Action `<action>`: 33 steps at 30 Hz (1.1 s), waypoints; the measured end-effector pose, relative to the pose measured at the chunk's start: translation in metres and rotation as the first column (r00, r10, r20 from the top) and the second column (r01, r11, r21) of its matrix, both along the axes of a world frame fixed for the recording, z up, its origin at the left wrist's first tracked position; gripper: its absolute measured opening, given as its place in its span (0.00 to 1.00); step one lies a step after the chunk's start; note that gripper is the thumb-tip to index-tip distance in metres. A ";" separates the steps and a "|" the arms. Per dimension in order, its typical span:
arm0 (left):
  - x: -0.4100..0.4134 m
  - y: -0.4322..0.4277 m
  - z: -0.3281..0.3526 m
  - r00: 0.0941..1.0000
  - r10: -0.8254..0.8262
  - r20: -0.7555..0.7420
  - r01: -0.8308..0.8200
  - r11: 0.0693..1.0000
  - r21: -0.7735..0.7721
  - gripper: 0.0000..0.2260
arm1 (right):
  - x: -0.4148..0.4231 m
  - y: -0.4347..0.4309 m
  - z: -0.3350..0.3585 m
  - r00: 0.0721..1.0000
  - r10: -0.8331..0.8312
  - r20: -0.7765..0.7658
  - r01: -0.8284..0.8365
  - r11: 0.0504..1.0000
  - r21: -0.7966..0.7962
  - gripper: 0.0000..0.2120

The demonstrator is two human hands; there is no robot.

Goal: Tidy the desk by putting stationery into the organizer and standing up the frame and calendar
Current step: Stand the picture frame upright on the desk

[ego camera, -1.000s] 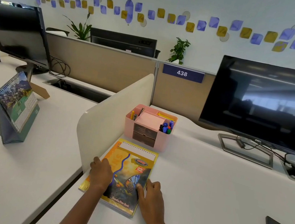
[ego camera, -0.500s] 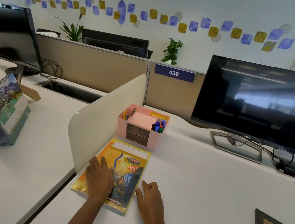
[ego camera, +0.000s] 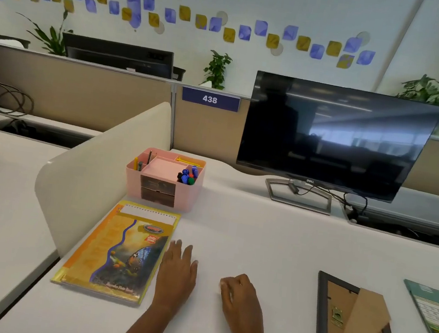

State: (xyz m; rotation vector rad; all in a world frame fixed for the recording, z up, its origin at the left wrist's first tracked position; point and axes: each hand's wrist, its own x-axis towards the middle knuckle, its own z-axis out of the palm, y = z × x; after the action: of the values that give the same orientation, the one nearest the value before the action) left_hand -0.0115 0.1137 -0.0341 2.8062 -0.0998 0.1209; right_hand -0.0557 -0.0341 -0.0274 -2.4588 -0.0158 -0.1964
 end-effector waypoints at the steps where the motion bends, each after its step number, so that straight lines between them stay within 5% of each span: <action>1: -0.004 -0.011 0.002 0.999 -0.026 0.020 0.026 0.999 0.022 0.13 | -0.003 -0.012 0.001 0.999 -0.031 0.010 0.031 0.999 0.009 0.11; 11: -0.034 -0.126 0.006 0.966 -0.258 -0.029 0.245 0.942 -0.228 0.26 | -0.042 -0.147 0.010 0.918 -0.361 0.162 0.364 0.931 0.012 0.06; 17: -0.053 -0.188 0.013 0.925 -0.377 -0.039 0.361 0.907 -0.217 0.42 | -0.065 -0.206 0.018 0.804 -0.576 0.149 0.582 0.813 0.004 0.09; 23: -0.066 -0.221 0.020 0.954 -0.289 -0.077 0.266 0.938 -0.221 0.19 | -0.072 -0.232 0.011 0.740 -0.645 -0.191 0.668 0.736 0.105 0.20; 29: -0.064 -0.237 0.024 0.929 -0.215 -0.303 0.123 0.947 -0.296 0.09 | -0.061 -0.236 0.008 0.718 -0.599 -0.355 0.658 0.750 0.064 0.17; 33: -0.051 -0.240 0.027 0.889 -0.190 -0.417 0.000 0.910 -0.415 0.07 | -0.053 -0.242 0.011 0.724 -0.536 -0.434 0.660 0.722 0.208 0.17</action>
State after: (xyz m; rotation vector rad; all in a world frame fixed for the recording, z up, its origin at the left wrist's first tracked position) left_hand -0.0624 -0.1261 -0.0068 2.3329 -0.0922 -0.4816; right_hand -0.1087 -0.2763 -0.0167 -2.0172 0.9274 -0.0345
